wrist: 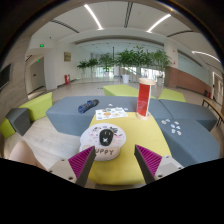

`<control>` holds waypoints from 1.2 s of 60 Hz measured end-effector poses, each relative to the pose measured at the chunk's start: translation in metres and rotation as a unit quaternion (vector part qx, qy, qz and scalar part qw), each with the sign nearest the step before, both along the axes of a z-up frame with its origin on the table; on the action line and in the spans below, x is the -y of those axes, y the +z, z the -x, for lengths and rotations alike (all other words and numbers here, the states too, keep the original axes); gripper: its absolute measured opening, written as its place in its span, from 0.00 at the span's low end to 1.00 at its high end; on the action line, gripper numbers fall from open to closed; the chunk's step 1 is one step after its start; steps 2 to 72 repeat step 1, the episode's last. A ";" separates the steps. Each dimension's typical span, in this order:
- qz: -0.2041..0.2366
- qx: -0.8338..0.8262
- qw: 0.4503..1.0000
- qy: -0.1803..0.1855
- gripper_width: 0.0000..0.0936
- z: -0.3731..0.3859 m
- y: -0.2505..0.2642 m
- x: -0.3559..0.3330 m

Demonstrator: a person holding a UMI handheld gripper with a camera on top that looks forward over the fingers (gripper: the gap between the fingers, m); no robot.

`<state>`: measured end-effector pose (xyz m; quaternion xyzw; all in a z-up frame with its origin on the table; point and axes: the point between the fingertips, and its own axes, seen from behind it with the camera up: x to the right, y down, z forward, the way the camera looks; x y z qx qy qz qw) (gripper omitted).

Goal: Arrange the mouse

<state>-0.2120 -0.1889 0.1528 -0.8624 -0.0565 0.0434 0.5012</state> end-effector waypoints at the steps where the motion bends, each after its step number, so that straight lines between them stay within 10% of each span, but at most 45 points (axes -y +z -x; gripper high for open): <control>1: 0.002 -0.005 1.000 0.002 0.89 -0.001 -0.003 0.000; 72: 0.002 -0.005 1.000 0.002 0.89 -0.001 -0.003 0.000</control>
